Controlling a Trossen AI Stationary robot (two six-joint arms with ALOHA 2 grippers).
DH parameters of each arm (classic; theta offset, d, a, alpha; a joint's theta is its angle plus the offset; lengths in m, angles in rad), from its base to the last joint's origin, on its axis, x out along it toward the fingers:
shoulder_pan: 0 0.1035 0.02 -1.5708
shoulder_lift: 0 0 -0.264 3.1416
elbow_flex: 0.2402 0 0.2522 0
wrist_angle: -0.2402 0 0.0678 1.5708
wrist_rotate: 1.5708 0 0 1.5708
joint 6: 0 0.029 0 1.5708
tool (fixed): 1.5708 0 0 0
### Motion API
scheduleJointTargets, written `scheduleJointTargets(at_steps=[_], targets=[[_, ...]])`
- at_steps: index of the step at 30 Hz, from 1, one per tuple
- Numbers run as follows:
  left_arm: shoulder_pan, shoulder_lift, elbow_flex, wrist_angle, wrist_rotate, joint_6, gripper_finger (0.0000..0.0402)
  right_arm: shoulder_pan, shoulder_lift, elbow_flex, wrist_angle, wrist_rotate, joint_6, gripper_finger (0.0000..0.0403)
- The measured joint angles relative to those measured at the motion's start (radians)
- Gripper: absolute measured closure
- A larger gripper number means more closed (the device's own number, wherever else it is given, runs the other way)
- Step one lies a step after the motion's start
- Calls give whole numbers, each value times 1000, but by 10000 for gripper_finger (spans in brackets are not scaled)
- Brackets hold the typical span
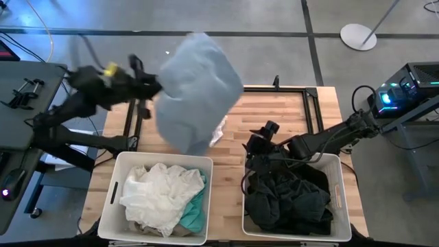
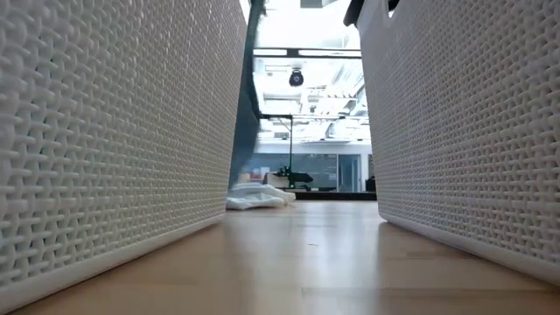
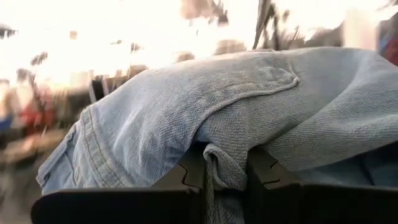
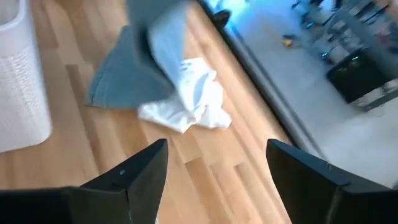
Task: Sort clothes
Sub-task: Put the blue pants into the left white laundry bin
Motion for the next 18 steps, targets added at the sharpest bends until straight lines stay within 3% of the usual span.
scheduleJointTargets(at_steps=[9, 14, 18], targets=[[-126, 149, 509, 6, 129, 43, 371, 65, -17, 0, 1, 231, 0, 144], [-176, 304, 798, 2, 283, -52, 371, 79, -34, 0, 2, 245, 3, 144], [-254, 393, 936, -65, 375, -141, 371, 85, -36, 0, 2, 244, 3, 144]])
